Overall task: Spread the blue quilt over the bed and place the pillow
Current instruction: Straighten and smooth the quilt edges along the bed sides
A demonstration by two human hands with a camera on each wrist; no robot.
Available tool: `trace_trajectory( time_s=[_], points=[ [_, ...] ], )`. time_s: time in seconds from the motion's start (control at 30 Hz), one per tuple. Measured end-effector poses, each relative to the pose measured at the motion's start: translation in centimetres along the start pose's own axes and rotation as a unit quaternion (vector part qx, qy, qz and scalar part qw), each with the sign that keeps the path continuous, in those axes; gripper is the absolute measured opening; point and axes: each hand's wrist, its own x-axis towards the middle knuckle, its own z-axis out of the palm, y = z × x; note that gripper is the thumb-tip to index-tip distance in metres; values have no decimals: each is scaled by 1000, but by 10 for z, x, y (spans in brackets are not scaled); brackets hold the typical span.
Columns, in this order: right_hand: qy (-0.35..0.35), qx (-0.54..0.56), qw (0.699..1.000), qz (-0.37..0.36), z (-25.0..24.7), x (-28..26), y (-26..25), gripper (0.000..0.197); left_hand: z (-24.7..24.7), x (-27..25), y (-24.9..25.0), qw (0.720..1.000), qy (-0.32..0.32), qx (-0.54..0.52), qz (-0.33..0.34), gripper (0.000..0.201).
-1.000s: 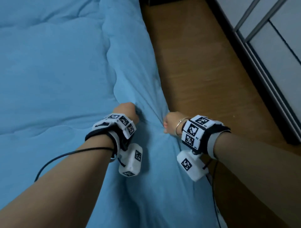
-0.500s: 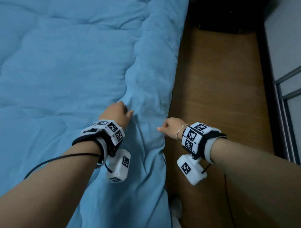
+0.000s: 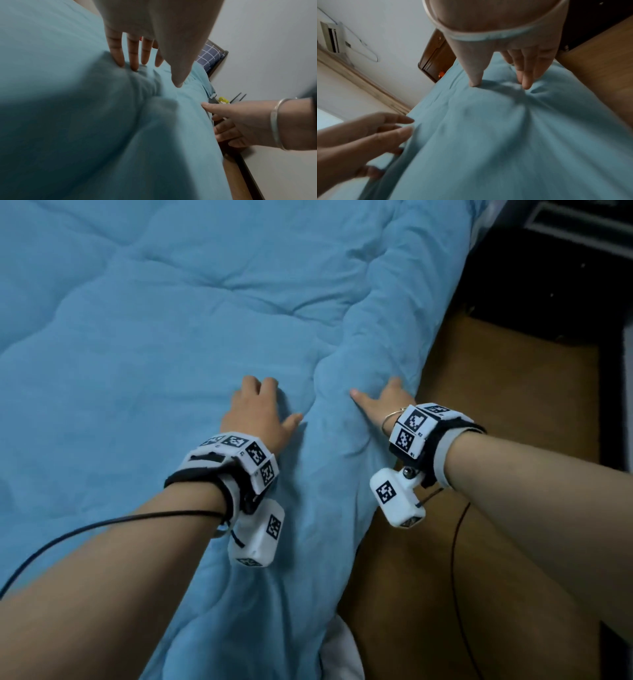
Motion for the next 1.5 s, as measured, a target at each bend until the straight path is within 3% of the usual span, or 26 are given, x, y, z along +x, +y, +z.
trace_trajectory(
  time_s=[0.1,0.17,0.3,0.43,0.47,0.53,0.6,0.7,0.77,0.83,0.93,1.0,1.07,1.13,1.23,1.3,1.37,1.4,1.43,1.5],
  points=[
    [-16,-45,999,25,-29,56,-18,83,-2,61,20,999,-24,17,-21,67],
    [-50,-144,988,-18,-35,79,-23,70,7,95,36,993,-90,74,-18,62],
    [-112,-299,941,-112,-30,99,-14,39,31,128,65,965,-222,138,30,31],
    [-237,-358,884,-183,-48,118,-13,23,35,138,103,945,-305,114,33,26],
    [-269,-358,873,-194,-53,124,-14,27,32,144,112,942,-320,89,35,24],
    [-318,-340,858,-219,-61,140,-11,29,27,167,132,956,-291,35,28,20],
    [-314,-309,866,-235,-74,164,-3,26,19,198,152,982,-191,3,13,24],
    [-225,-221,926,-206,-111,224,5,34,5,250,185,997,-72,-8,-36,44],
    [-144,-144,966,-160,-139,275,6,41,4,285,204,997,-38,-2,-63,60],
    [-96,-103,984,-111,-163,329,-1,55,8,316,221,996,-23,3,-90,70],
    [-74,-82,991,-76,-186,400,-21,75,16,358,244,990,-39,23,-131,78],
    [-70,-85,991,-77,-196,436,-38,78,25,383,253,986,-79,75,-127,72],
    [-81,-101,988,-85,-201,467,-54,72,32,406,256,979,-129,131,-91,50],
    [-103,-126,981,-103,-203,491,-66,53,35,425,258,969,-167,170,-59,33],
    [-181,-241,942,-144,-203,499,-65,47,30,435,261,949,-245,199,-18,32],
    [-240,-325,897,-178,-210,507,-65,46,21,450,268,921,-326,212,4,35],
    [-323,-342,867,-162,-222,520,-67,46,7,471,276,891,-411,192,-4,28],
    [-355,-338,859,-149,-229,529,-72,45,-1,484,282,891,-422,170,-7,19],
    [-372,-325,858,-138,-238,540,-79,44,-8,501,289,907,-397,138,-6,15],
    [-343,-272,889,-132,-259,564,-99,42,-22,538,307,958,-280,66,-17,26]
  ],
)
